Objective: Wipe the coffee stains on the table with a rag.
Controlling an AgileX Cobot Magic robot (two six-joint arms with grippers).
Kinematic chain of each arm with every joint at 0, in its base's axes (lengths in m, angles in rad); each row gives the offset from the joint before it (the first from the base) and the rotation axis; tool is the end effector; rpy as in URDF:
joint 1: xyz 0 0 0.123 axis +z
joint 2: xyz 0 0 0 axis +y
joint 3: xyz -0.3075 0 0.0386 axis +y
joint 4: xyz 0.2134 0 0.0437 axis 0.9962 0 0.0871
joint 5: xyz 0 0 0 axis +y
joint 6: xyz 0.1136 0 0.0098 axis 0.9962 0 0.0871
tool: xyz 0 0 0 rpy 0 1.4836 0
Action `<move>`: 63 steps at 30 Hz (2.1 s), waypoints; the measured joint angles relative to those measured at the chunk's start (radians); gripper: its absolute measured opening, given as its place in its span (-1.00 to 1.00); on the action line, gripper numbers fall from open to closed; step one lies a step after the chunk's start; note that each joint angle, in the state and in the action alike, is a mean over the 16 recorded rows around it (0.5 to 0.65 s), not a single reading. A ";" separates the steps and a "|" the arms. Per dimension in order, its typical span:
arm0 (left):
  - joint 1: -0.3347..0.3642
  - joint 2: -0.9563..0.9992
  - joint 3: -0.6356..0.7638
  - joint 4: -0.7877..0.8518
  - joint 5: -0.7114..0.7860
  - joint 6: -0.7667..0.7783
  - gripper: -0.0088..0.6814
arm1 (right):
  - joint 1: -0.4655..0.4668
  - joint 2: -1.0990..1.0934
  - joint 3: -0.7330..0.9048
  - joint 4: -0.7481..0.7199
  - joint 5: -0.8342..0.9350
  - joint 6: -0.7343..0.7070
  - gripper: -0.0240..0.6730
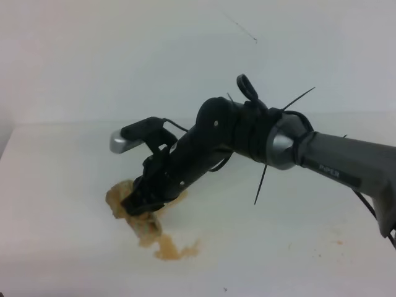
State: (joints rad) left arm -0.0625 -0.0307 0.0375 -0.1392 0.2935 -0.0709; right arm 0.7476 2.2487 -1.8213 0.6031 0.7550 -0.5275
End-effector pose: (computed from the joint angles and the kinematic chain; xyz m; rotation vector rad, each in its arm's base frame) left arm 0.0162 -0.0056 0.1705 -0.0975 1.7840 -0.2277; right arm 0.3306 0.3670 0.2012 -1.1820 2.3592 0.7617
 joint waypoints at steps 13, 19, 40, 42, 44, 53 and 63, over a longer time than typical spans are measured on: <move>0.000 0.000 0.000 0.000 0.001 0.000 -0.97 | 0.051 0.085 -0.029 -0.105 0.005 0.081 -0.93; 0.000 0.000 0.000 0.000 0.002 0.000 -0.97 | 0.031 0.110 -0.029 -0.220 -0.017 0.145 -0.93; 0.000 0.000 0.000 0.000 0.001 0.000 -0.97 | -0.134 0.075 -0.030 -0.310 -0.023 0.171 -0.93; 0.000 0.000 0.000 0.000 0.001 0.000 -0.97 | -0.129 0.054 -0.028 -0.311 -0.015 0.155 -0.92; 0.000 0.000 0.000 0.000 0.001 0.000 -0.97 | -0.117 0.031 -0.023 -0.311 -0.009 0.139 -0.92; 0.000 0.000 0.000 0.000 0.000 0.000 -0.97 | -0.014 -0.064 0.067 -0.273 -0.041 0.097 -0.89; 0.000 0.000 0.000 0.000 0.000 0.000 -0.97 | 0.078 -0.076 0.220 -0.193 -0.191 0.093 -0.89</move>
State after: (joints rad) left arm -0.0626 -0.0307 0.0375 -0.1392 0.2935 -0.0709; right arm 0.8256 2.1725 -1.6018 0.4102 0.5641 -0.4348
